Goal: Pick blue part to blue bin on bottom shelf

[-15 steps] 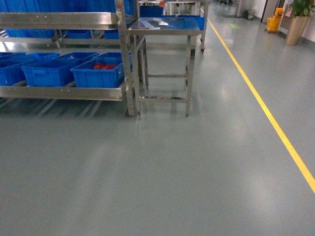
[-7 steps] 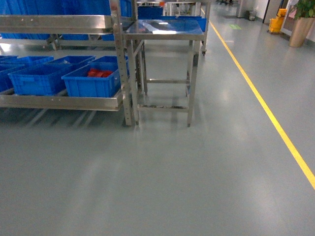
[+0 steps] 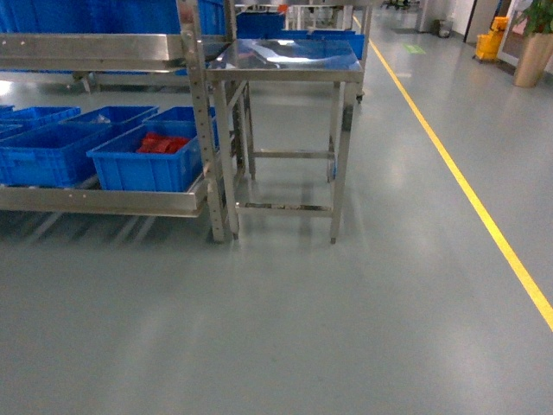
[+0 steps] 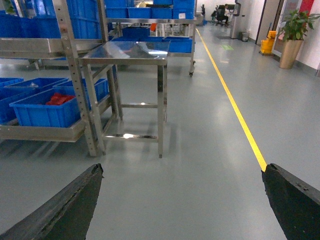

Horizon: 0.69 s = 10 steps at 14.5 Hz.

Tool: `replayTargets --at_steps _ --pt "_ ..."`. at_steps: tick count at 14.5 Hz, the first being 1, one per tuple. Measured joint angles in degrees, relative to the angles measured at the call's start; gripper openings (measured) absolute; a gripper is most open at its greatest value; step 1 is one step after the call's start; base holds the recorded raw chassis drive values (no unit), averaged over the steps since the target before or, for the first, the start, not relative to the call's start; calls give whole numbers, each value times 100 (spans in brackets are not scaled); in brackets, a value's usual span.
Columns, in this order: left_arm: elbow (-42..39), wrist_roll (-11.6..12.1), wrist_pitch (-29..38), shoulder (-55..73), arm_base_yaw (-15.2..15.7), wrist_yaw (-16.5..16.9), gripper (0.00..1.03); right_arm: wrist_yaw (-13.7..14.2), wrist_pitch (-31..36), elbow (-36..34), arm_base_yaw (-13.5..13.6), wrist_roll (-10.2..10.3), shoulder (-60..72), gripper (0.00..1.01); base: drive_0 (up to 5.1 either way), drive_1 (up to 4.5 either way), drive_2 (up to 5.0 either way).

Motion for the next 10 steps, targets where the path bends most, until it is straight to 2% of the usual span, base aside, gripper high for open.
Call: replayTargets --at_steps 10 --pt "0 0 9 2 2 2 43 0 -2 0 0 0 0 98 10 441 -420"
